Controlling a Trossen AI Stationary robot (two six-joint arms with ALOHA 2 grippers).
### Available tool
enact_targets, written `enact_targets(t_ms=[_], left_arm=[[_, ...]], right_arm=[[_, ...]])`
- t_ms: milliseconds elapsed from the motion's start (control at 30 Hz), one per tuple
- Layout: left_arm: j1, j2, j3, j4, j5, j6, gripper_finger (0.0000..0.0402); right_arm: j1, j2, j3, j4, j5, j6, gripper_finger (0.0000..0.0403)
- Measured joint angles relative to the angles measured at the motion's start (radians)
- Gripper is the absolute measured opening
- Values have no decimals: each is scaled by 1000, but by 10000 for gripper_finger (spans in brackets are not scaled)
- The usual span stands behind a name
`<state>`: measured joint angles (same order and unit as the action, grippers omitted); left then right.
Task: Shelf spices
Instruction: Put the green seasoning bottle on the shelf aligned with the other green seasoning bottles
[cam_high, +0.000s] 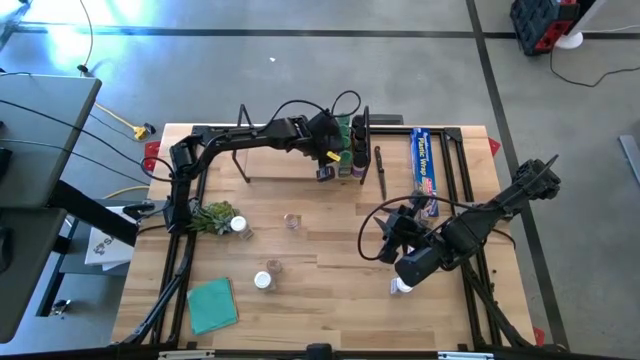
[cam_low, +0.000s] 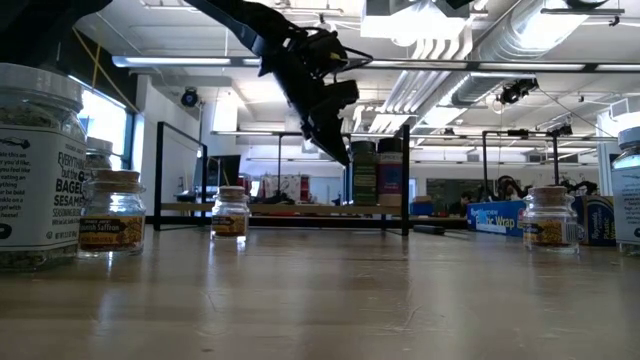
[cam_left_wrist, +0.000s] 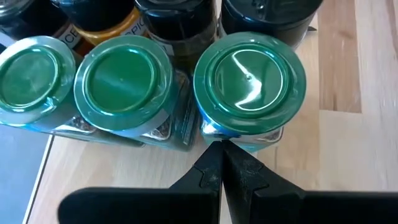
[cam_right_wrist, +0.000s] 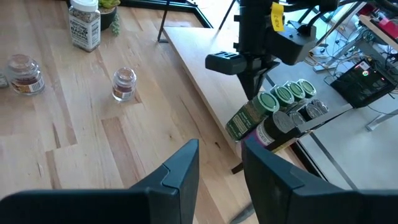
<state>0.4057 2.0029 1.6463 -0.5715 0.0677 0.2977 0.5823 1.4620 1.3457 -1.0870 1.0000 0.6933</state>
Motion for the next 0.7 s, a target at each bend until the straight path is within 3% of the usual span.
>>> enact_targets(t_ms=[200,467,567,700], left_arm=[[0,-1,0,-9,-8,0,3],[4,-53,0,-96,-109,19,3],[19,-66,0,-133,-90,18,3],[33,-100,-19,-167,-83,19,1]], right_arm=[[0,0,0,0,0,-2,117],[0,0,0,0,0,4,117],[-20,0,0,15,-6,0,117],[-114,0,0,66,-105,-88,117]])
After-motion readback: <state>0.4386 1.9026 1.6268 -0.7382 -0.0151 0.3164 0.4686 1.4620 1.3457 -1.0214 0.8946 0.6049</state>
